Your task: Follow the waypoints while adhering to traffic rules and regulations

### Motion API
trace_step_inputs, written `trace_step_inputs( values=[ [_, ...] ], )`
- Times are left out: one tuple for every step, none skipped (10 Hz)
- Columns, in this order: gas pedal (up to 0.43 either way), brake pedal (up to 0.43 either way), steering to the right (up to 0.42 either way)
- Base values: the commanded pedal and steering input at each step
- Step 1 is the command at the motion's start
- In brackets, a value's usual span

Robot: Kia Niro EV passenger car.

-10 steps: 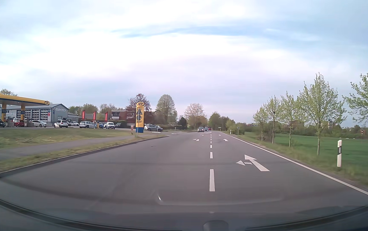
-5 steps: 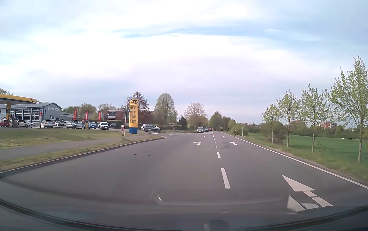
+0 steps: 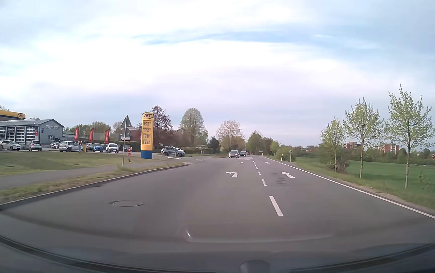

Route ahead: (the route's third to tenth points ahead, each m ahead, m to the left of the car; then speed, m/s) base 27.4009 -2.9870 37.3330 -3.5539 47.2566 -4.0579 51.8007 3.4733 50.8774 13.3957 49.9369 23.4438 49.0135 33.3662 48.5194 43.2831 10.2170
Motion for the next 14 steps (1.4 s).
trace_step_inputs(
  values=[
    [0.020, 0.000, 0.015],
    [0.020, 0.000, 0.018],
    [0.028, 0.000, 0.018],
    [0.028, 0.000, 0.018],
    [0.039, 0.000, 0.018],
    [0.067, 0.000, 0.018],
    [0.079, 0.000, 0.018],
    [0.079, 0.000, 0.017],
    [0.079, 0.000, 0.016],
    [0.079, 0.000, 0.015],
    [0.079, 0.000, 0.014],
    [0.079, 0.000, 0.011],
    [0.079, 0.000, 0.007],
    [0.079, 0.000, 0.006]
  ],
)
